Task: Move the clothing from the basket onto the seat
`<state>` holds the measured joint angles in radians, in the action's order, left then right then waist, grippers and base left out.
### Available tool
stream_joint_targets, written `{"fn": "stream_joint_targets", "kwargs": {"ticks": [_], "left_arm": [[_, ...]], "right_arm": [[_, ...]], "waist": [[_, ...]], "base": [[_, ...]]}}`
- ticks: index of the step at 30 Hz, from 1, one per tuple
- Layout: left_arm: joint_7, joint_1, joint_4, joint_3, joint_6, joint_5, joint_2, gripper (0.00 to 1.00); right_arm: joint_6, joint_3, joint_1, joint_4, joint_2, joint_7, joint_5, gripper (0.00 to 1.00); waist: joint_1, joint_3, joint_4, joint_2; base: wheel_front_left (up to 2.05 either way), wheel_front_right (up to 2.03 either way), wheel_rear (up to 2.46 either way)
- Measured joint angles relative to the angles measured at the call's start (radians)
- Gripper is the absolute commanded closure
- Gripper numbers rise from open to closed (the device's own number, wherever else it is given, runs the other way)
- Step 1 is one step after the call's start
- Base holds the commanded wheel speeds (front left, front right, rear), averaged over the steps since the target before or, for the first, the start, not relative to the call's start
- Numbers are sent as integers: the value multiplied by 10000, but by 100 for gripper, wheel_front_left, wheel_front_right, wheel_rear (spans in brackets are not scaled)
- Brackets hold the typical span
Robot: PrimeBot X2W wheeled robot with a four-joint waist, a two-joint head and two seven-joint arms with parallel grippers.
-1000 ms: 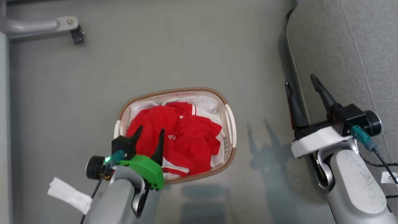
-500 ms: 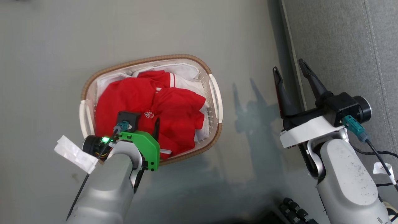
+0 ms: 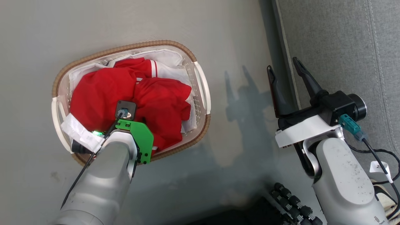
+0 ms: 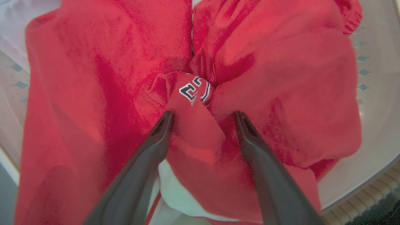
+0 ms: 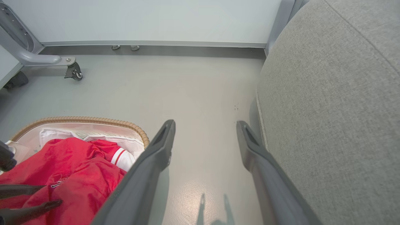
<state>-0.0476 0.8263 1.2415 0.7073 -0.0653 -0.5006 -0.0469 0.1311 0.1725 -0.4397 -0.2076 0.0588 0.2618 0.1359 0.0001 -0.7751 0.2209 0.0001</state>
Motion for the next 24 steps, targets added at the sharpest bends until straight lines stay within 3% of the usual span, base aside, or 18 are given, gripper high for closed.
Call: {"fn": "stream_joint_targets", "kwargs": {"ticks": [7, 14, 15, 17, 24], "left_arm": [[456, 258, 278, 163, -276, -58, -2, 0], [556, 448, 385, 288, -213, -63, -40, 0], [554, 460, 395, 311, -192, -63, -61, 53], [291, 461, 422, 359, -165, -56, -104, 100], [-867, 400, 431, 29, 102, -497, -107, 100]], "right_arm": [[0, 69, -85, 77, -48, 0, 48, 0], [0, 161, -170, 82, -67, 0, 134, 0], [0, 169, -174, 82, -71, 0, 140, 0], [0, 174, -175, 69, -77, 0, 165, 0], [0, 226, -182, -174, -86, 0, 387, 0]], "waist": [[0, -333, 125, 0], [0, -631, 212, 0], [0, -663, 223, 0], [0, -697, 244, 0], [0, -438, 224, 0]], "base": [[0, 0, 0], [0, 0, 0], [0, 0, 0], [0, 0, 0], [0, 0, 0]]}}
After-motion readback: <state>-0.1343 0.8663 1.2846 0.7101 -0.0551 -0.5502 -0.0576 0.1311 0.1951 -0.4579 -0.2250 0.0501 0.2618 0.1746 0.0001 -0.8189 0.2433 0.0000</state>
